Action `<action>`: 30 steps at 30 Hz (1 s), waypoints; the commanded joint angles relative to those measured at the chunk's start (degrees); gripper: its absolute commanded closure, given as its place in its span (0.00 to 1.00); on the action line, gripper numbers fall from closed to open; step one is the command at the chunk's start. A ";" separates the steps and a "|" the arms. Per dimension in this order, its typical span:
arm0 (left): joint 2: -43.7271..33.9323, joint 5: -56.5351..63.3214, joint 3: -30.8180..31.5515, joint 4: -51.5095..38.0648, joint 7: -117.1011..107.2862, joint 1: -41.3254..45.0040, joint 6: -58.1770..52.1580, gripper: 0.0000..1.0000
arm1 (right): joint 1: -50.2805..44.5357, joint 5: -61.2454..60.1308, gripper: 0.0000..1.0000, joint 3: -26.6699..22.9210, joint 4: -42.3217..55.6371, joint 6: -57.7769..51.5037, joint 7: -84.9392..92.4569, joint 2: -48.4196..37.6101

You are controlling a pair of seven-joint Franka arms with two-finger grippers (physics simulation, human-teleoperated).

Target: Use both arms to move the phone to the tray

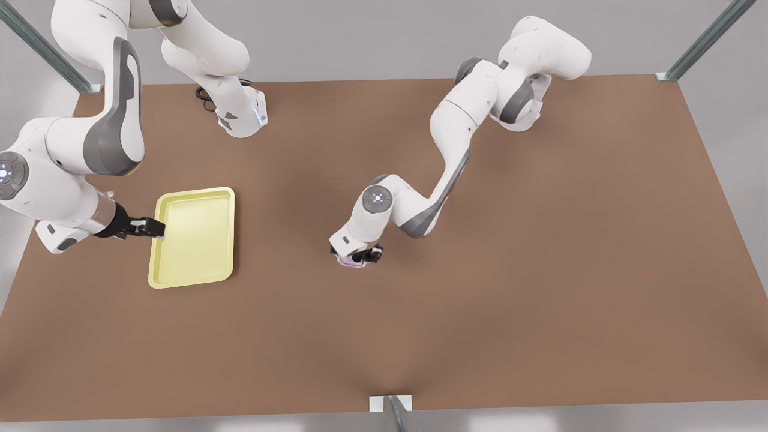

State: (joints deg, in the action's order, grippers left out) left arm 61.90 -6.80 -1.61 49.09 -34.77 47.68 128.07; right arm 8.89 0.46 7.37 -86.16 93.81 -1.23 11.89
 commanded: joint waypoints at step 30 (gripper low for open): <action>-31.57 -0.94 4.78 15.42 40.92 -37.13 -39.73 0.00 | -8.62 -0.19 0.00 1.77 -1.12 9.37 -1.58 7.62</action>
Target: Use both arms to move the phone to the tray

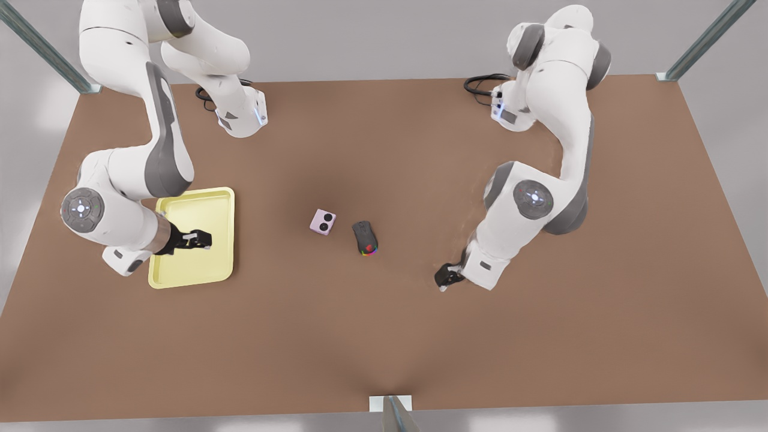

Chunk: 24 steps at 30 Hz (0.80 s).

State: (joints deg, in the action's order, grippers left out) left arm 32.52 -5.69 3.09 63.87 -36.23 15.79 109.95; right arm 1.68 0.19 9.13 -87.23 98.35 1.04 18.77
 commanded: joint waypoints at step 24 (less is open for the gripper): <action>-26.80 2.26 -0.99 32.28 37.64 -6.92 -4.92 0.00 | -20.67 -0.19 0.00 5.29 -17.53 27.52 -94.82 7.42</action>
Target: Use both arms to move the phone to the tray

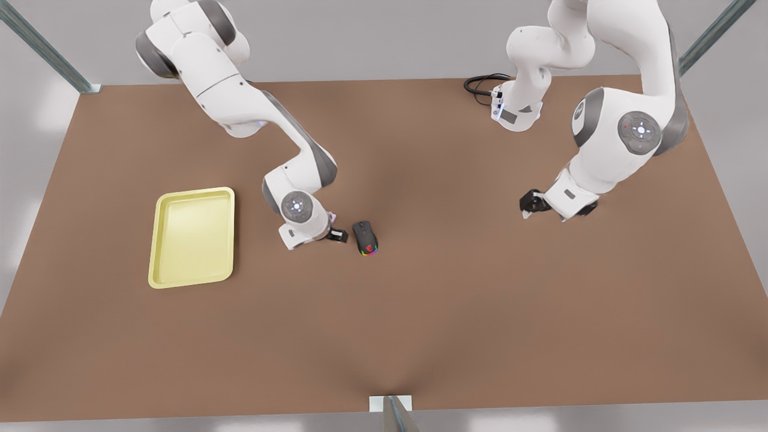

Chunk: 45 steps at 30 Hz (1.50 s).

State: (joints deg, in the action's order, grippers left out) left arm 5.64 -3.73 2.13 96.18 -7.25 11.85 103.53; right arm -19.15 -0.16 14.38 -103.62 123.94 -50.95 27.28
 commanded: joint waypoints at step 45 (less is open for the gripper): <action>0.42 1.09 0.50 0.32 8.31 -2.27 1.77 0.00 | -1.33 9.92 0.00 -0.49 -16.09 17.12 -12.51 2.86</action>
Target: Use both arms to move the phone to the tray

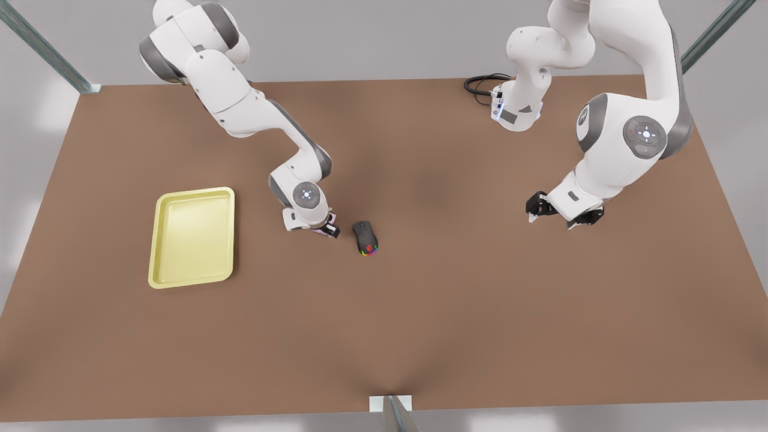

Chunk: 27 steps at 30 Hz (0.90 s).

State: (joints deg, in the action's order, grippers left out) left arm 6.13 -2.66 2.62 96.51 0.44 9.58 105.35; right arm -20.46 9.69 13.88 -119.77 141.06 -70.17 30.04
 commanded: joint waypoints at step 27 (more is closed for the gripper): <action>0.29 0.11 -0.16 -0.27 0.61 0.08 1.08 0.00 | 47.18 1.74 0.00 0.88 3.39 -20.02 78.61 -11.15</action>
State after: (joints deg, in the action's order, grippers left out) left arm 6.50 -2.63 2.45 96.27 0.96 9.68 106.51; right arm 26.84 10.99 14.14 -117.18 125.28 -30.59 19.06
